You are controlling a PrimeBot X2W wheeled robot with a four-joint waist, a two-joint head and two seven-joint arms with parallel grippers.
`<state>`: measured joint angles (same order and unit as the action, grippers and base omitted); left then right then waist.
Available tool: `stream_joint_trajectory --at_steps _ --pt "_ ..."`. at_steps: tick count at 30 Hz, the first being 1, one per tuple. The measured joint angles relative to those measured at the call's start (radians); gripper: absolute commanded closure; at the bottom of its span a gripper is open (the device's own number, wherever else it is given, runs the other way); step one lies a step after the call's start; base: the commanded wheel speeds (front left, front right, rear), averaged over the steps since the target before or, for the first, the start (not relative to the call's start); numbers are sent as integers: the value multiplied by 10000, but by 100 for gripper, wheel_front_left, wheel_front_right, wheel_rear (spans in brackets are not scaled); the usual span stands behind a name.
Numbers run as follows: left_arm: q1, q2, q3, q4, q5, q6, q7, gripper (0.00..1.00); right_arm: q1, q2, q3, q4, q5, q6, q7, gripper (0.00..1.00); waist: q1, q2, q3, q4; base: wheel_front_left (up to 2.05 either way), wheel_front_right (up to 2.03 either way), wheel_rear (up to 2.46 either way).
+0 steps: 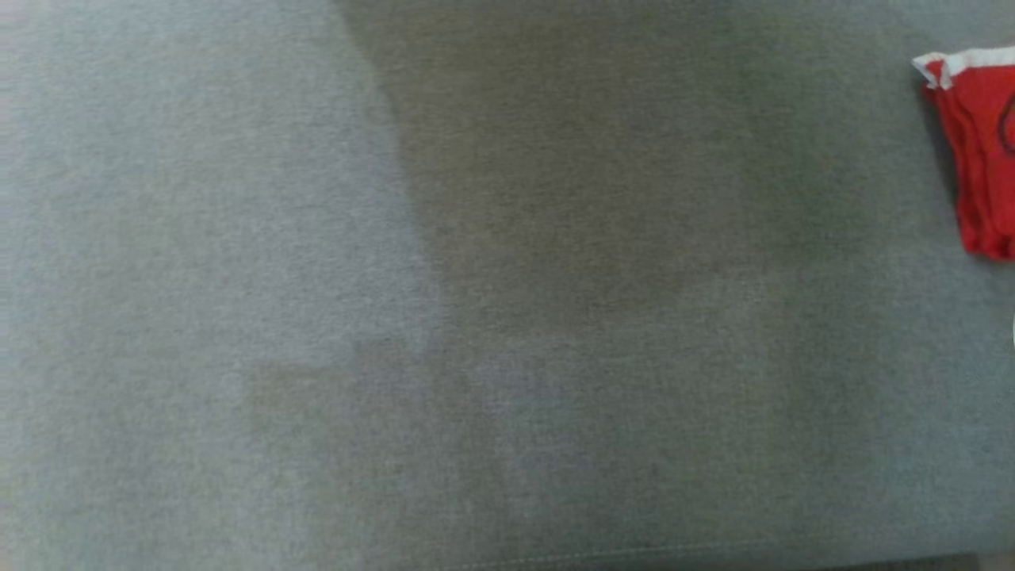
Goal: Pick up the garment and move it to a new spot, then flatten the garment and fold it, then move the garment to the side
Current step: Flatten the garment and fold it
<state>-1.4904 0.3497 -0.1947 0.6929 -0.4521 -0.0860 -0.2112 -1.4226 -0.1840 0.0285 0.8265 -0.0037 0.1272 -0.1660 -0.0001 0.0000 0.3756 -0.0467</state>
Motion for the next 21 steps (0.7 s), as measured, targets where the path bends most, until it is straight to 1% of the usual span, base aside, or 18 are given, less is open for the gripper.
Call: stream_joint_trajectory --at_steps 3,5,9,12,15,18,21 --pt "191 -217 -372 591 48 -211 -207 100 112 -69 27 955 -167 0 -324 100 1 0 -61 185 0 0 0" --pt "680 -389 -627 777 48 -299 -339 100 432 -163 119 1459 -169 0 -466 100 0 0 -120 315 0 0 0" --pt "2420 -585 -1035 782 46 -389 -430 100 1682 -360 174 2366 -54 0 -639 100 1 0 -343 520 0 0 0" --pt "4005 -658 -1329 343 58 -466 -441 100 2638 -554 359 2855 102 0 -665 100 0 0 -567 639 0 0 0" --pt "5575 -616 -1707 -228 274 -466 -441 100 3423 -706 884 3352 236 0 -667 100 0 0 -873 727 0 0 0" --pt "7101 -416 -2228 -679 412 -466 -441 100 4115 -809 1609 3868 520 0 -150 100 0 0 -1253 798 0 0 0" --pt "8484 -61 -2761 -1028 401 -466 -441 100 4741 -825 2431 4146 894 0 431 100 -1 0 -1678 842 0 0 0"
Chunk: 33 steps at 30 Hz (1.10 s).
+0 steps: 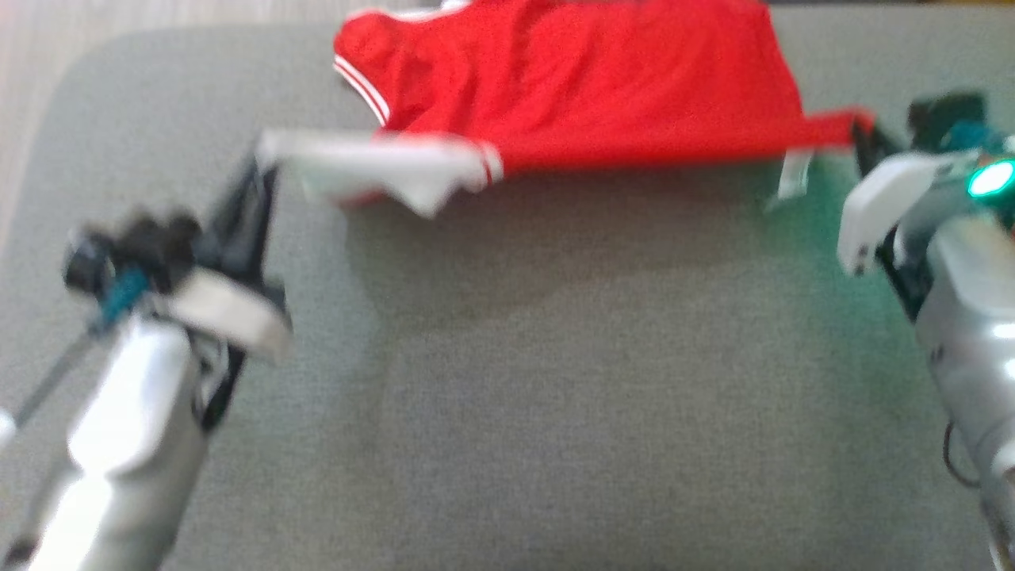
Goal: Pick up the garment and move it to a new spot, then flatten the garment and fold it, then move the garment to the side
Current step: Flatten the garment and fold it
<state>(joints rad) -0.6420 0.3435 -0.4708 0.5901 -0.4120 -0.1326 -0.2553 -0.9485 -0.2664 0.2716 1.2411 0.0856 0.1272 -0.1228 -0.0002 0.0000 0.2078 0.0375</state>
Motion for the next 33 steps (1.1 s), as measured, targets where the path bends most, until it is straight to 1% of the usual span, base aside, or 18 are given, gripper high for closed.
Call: stream_joint_trajectory --at_steps 5,7,10,13,14,18,21,27,28,30,33 --pt "1721 692 -746 -932 -111 -2 180 100 855 -226 1237 -13 1062 0 980 100 -1 0 -758 30 0 0 0" --pt "2202 943 -788 -1350 -236 -2 355 100 1267 -355 1783 -278 1624 0 1432 100 -1 0 -1046 37 0 0 0" --pt "2773 1336 -809 -2094 -314 19 782 100 1987 -623 2594 -1014 2648 0 2148 100 -1 0 -1435 53 0 0 0" --pt "3335 1701 -932 -2840 -320 102 1312 100 2661 -1187 3484 -1992 3672 0 2867 100 0 0 -1786 61 0 0 0" --pt "3335 1701 -932 -2840 -320 102 1312 100 2661 -1187 3484 -1992 3672 0 2867 100 0 0 -1786 61 0 0 0" --pt "4320 2167 -1172 -3793 -485 199 2088 100 3537 -2115 4468 -3478 5277 0 3992 100 -1 1 -2173 30 0 0 0" --pt "4994 2543 -1279 -4433 -589 288 2581 100 3964 -2790 5009 -4627 6362 0 4794 100 0 1 -2340 -40 0 0 0" --pt "6029 3007 -1450 -5670 -1070 508 3547 100 4663 -4075 5440 -6506 8234 0 6282 100 1 1 -2478 -147 0 0 0" --pt "6219 3106 -1444 -5977 -1175 598 3641 100 4931 -4408 5461 -7008 8604 0 6404 100 1 1 -2465 -138 0 0 0" --pt "6233 3116 -1430 -6190 -1174 719 3657 100 5033 -4596 5419 -7323 8805 0 6422 100 2 1 -2425 -131 0 0 0" --pt "6113 3106 -1423 -6320 -1174 719 3766 100 5031 -4698 5242 -7547 8824 0 6330 100 1 0 -2333 -125 0 0 0"
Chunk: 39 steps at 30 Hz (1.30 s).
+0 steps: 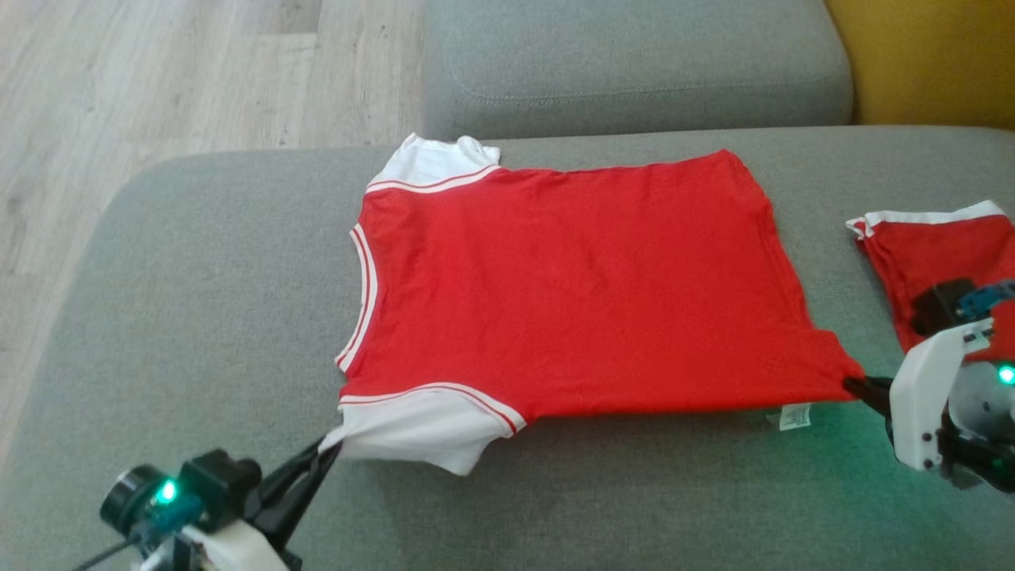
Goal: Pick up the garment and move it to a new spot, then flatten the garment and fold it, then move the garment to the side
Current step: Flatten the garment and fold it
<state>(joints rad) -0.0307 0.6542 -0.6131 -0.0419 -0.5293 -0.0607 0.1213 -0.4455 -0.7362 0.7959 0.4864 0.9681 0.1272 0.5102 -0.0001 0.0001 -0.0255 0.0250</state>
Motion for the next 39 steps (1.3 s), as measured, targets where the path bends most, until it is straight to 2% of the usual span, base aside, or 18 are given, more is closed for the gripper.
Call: stream_joint_trajectory --at_steps 6,15,20,26,39 --pt "-1044 -136 2 128 10 -21 192 100 -282 100 -259 -42 -144 0 -186 100 1 0 354 -26 0 0 0" --pt "-3014 -405 -150 1312 -71 -454 836 100 -1468 840 -405 583 -650 0 -360 100 3 0 1121 -127 0 0 0" --pt "-3942 -460 -652 2100 -59 -633 1058 100 -1887 1133 -301 1026 -826 0 -437 100 2 0 1318 -158 0 0 0" --pt "-5021 -662 -1344 3108 -65 -644 1252 100 -2587 1436 -63 1478 -1085 0 -621 100 2 0 1605 -239 0 0 0" --pt "-7359 -995 -2700 5204 -474 -717 1009 100 -3499 2057 261 2612 -1246 0 -1166 100 2 0 2308 -529 0 0 0"
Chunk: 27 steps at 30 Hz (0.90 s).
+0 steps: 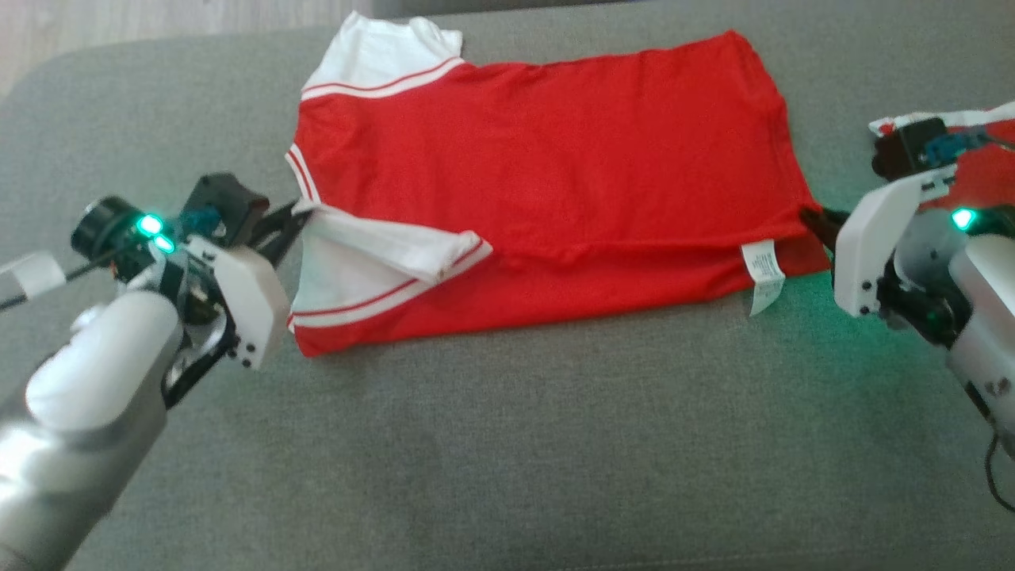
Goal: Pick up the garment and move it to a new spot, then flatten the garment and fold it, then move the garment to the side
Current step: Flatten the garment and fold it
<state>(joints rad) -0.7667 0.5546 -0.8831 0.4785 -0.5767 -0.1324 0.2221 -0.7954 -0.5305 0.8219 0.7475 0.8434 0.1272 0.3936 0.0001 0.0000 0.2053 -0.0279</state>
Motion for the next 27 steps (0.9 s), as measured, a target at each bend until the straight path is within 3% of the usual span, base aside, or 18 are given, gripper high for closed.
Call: stream_joint_trajectory --at_steps 8,9,10,15,21,24,27 --pt "-1140 -508 -493 1576 2 0 -531 100 -682 249 155 531 8 0 -535 100 1 0 519 -10 0 0 0" --pt "-1246 -596 -497 1831 46 23 -637 82 -734 295 92 662 79 0 -646 4 0 0 550 7 0 0 0" --pt "-1344 -681 -502 2048 150 117 -780 4 -771 359 -2 779 228 0 -698 0 0 0 570 31 0 0 0" --pt "-1577 -1269 -245 2790 291 702 -2140 0 -916 502 -282 955 274 0 -2109 0 0 0 548 180 0 0 0" --pt "-1566 -1914 788 2821 -15 1795 -4485 0 -1033 721 -1104 968 165 0 -5024 0 -2 0 126 291 0 0 0" --pt "-1288 -2090 1507 2082 -173 2320 -4732 0 -935 1241 -1670 966 -27 0 -6182 0 -2 0 -163 314 0 0 0" --pt "-298 -2243 2642 238 88 2957 -4759 0 -536 1785 -2552 717 -443 0 -6433 0 -3 0 -447 333 0 0 0"
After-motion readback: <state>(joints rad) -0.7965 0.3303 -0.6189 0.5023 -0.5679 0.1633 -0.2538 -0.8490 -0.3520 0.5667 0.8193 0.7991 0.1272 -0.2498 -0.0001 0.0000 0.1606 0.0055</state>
